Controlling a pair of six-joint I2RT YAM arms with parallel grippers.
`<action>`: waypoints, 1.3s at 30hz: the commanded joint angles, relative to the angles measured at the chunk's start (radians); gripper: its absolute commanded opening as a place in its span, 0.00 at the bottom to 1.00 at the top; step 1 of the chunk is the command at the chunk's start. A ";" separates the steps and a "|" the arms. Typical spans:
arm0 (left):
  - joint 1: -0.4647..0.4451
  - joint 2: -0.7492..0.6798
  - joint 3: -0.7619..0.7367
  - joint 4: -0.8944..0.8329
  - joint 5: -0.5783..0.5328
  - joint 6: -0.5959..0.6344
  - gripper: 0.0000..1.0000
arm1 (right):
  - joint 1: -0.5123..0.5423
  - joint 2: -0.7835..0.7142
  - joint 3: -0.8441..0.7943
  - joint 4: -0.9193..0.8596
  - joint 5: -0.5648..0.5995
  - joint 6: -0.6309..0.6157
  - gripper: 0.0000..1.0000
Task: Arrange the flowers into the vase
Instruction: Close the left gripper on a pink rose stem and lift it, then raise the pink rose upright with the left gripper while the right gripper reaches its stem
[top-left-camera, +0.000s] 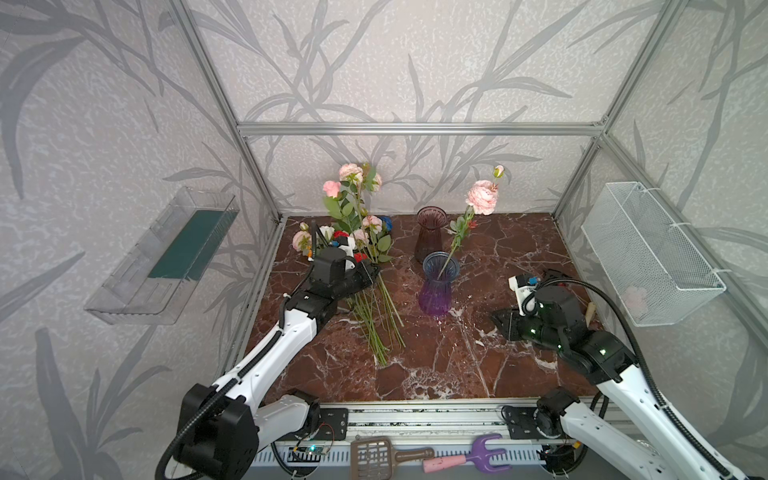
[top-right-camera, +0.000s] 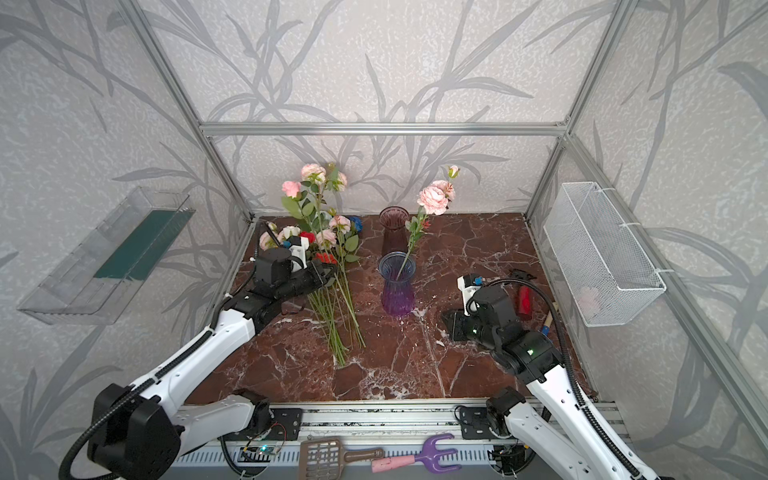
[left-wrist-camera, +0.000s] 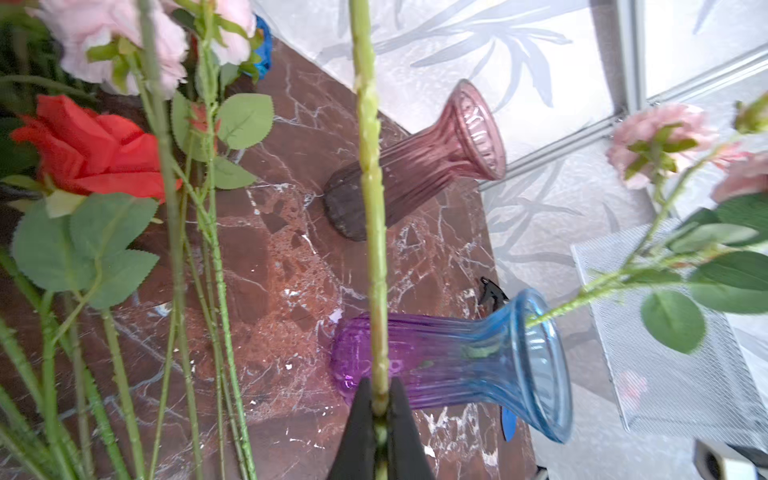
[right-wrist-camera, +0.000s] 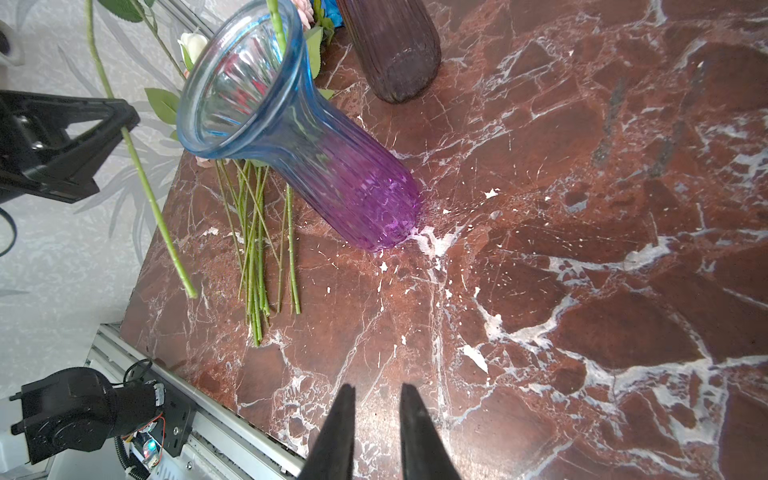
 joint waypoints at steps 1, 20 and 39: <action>0.024 -0.047 -0.005 0.120 0.152 0.043 0.00 | -0.002 0.004 0.041 -0.014 0.002 -0.005 0.24; -0.082 -0.215 0.065 0.029 0.088 0.319 0.00 | -0.002 0.026 0.212 0.085 -0.162 -0.035 0.38; -0.538 -0.167 0.151 -0.078 -0.290 0.597 0.00 | 0.108 0.238 0.539 0.361 -0.274 -0.027 0.50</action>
